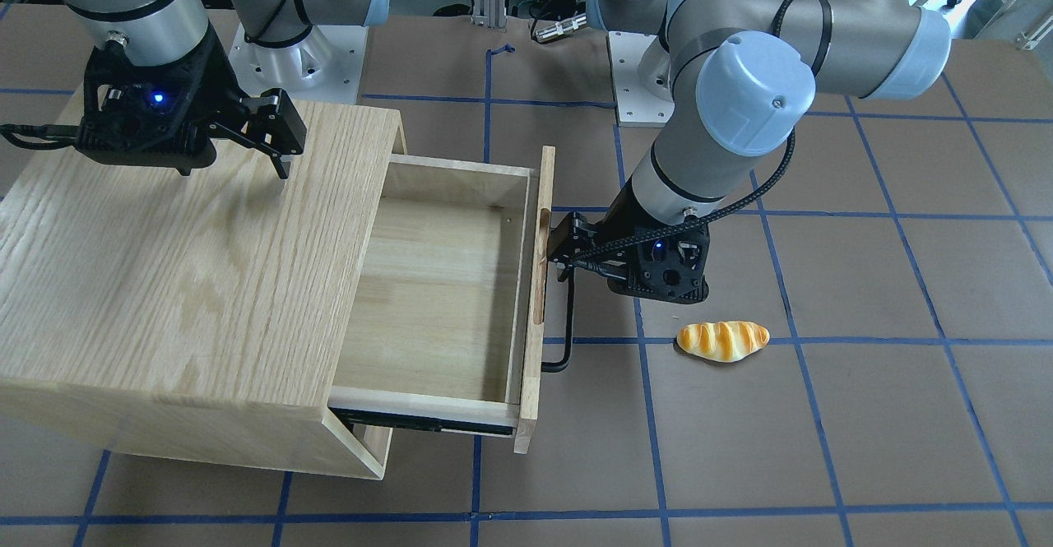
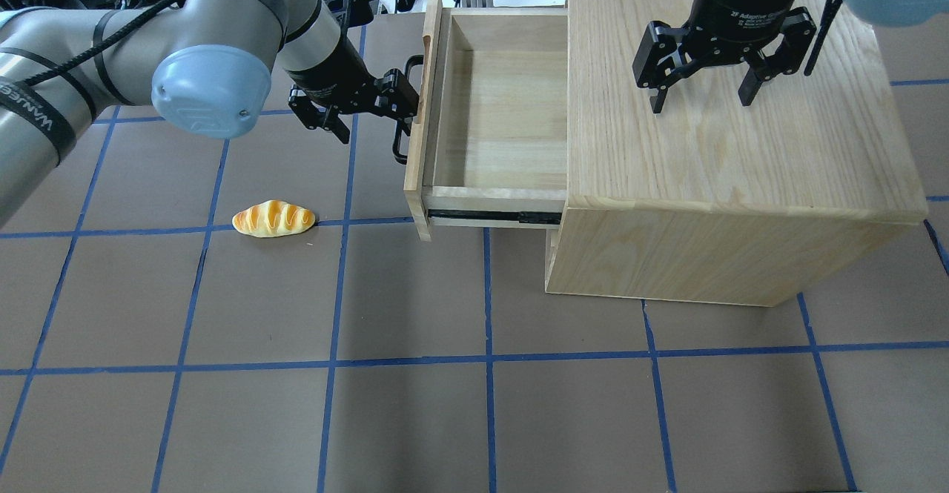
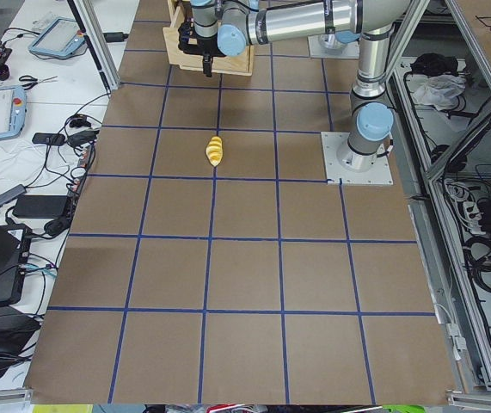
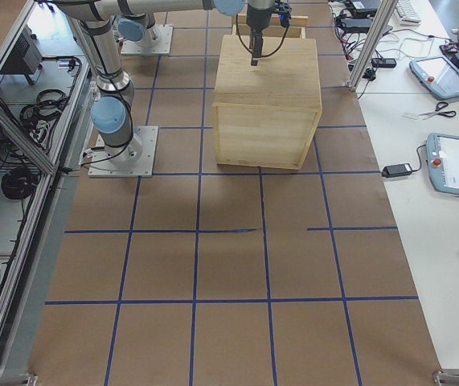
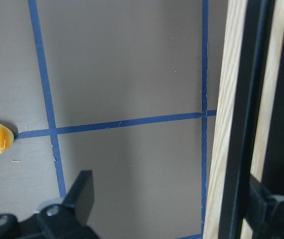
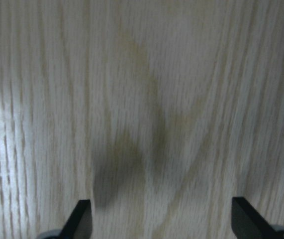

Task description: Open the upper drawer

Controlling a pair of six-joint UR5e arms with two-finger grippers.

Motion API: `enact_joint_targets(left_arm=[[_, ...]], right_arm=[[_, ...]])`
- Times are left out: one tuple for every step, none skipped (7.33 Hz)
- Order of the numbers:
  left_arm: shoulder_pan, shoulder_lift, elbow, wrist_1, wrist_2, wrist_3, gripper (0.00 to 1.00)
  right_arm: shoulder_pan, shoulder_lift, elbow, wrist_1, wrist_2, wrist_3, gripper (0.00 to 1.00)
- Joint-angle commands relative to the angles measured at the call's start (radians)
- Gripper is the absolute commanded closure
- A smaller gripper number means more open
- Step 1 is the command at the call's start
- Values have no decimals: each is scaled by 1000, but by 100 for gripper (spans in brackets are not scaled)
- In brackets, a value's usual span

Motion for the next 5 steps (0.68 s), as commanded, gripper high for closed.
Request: enact_joint_targets(left_arm=[[0, 11, 13, -22, -6, 0, 0], [3, 32, 35, -77, -12, 0, 0], [5, 64, 59, -146, -6, 1, 0], [8, 109, 66, -195, 5, 1, 0], [18, 156, 66, -231, 104, 16, 0]], right_arm=[[1, 0, 0, 0, 0, -1, 0], [1, 0, 2, 0, 0, 0, 0], [-1, 0, 2, 0, 0, 0, 0], [1, 0, 0, 0, 0, 0, 0], [1, 0, 0, 0, 0, 0, 0]])
